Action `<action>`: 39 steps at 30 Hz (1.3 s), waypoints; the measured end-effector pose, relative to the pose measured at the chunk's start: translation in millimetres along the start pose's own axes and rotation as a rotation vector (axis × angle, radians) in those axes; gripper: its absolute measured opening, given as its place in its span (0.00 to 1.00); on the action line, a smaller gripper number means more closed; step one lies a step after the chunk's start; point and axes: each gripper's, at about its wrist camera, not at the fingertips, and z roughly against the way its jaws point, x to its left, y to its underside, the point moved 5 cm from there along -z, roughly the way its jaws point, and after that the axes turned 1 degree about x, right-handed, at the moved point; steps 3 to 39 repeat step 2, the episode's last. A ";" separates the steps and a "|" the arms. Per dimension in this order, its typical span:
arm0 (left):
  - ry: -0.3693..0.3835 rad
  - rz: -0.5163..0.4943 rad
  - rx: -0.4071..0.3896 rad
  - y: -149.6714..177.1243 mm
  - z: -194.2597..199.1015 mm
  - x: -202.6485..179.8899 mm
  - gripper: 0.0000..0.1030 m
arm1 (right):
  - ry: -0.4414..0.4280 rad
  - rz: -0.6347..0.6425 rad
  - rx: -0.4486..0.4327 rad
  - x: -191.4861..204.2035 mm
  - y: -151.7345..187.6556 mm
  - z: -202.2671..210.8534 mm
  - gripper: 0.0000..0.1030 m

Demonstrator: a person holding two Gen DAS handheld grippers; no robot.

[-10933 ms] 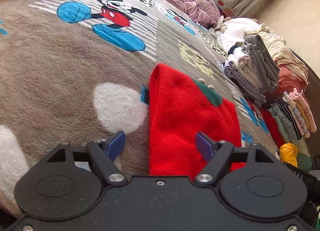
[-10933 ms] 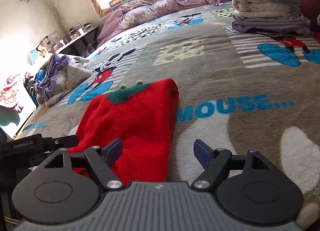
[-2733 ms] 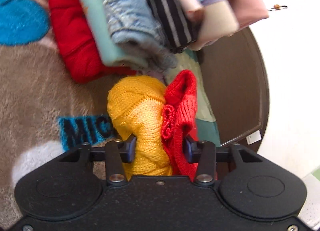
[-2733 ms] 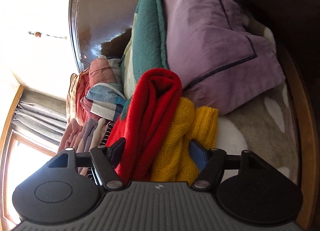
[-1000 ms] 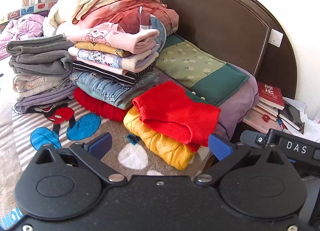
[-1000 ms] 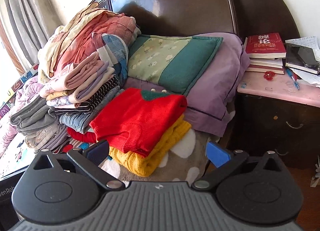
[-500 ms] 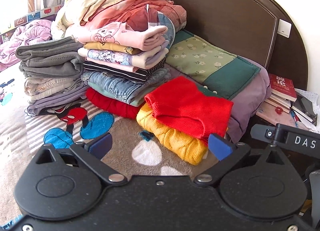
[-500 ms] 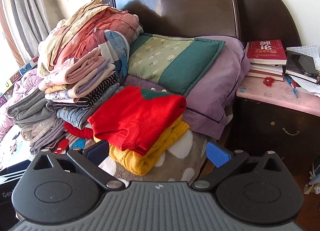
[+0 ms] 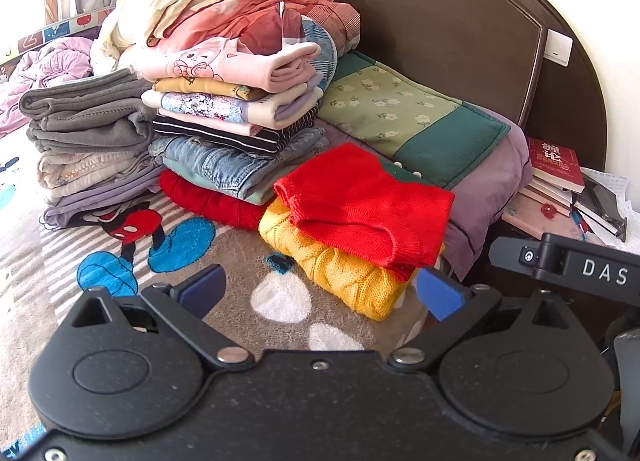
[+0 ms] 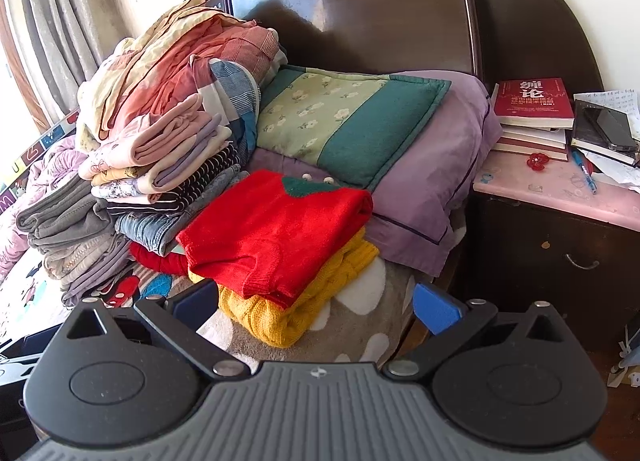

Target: Fold clothes

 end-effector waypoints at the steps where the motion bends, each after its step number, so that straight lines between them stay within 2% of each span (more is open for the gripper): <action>1: 0.004 -0.001 -0.003 0.1 0.6 -0.6 1.00 | 0.000 -0.001 0.000 -0.4 -0.1 0.1 1.00; 39: 0.009 -0.002 -0.007 0.2 1.1 -1.2 1.00 | -0.001 -0.003 0.001 -0.8 -0.1 0.2 1.00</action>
